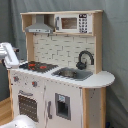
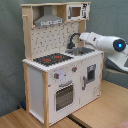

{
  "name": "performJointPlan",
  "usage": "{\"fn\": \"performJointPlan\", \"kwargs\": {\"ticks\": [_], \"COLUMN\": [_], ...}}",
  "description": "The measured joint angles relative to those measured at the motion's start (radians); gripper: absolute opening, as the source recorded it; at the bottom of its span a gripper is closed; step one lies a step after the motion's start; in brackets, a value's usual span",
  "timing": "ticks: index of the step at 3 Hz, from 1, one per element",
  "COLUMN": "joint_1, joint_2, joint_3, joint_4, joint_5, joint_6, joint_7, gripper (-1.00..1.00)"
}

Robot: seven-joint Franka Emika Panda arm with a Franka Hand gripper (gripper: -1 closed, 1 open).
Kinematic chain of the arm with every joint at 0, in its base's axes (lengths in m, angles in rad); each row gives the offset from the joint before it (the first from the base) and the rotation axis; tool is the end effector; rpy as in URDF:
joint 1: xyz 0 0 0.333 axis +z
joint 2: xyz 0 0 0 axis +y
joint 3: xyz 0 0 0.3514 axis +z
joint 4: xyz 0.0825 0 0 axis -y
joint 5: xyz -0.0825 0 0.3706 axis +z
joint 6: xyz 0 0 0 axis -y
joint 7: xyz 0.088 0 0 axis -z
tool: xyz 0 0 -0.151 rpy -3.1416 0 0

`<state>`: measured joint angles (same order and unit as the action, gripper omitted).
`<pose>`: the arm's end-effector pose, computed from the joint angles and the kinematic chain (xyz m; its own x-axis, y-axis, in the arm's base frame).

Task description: Play with the kitchen

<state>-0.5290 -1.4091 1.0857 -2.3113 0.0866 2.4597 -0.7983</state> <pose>0.2445 0.3923 0.5750 0.3229 0.9200 -0.2220 0.2061 0.1606 0.9653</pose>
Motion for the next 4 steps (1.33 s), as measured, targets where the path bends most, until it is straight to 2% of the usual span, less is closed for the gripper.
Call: {"fn": "performJointPlan", "kwargs": {"ticks": [1, 2, 4], "joint_1": [-0.052, -0.098, -0.166], "joint_2": [0.024, 0.052, 0.110], "joint_3": [-0.046, -0.069, -0.070], "joint_4": [0.041, 0.087, 0.149], "joint_5": [0.042, 0.077, 0.116], "joint_6": [-0.037, -0.087, -0.189], "joint_7": [0.015, 0.057, 0.208], "gripper": [1.00, 1.00, 1.00]}}
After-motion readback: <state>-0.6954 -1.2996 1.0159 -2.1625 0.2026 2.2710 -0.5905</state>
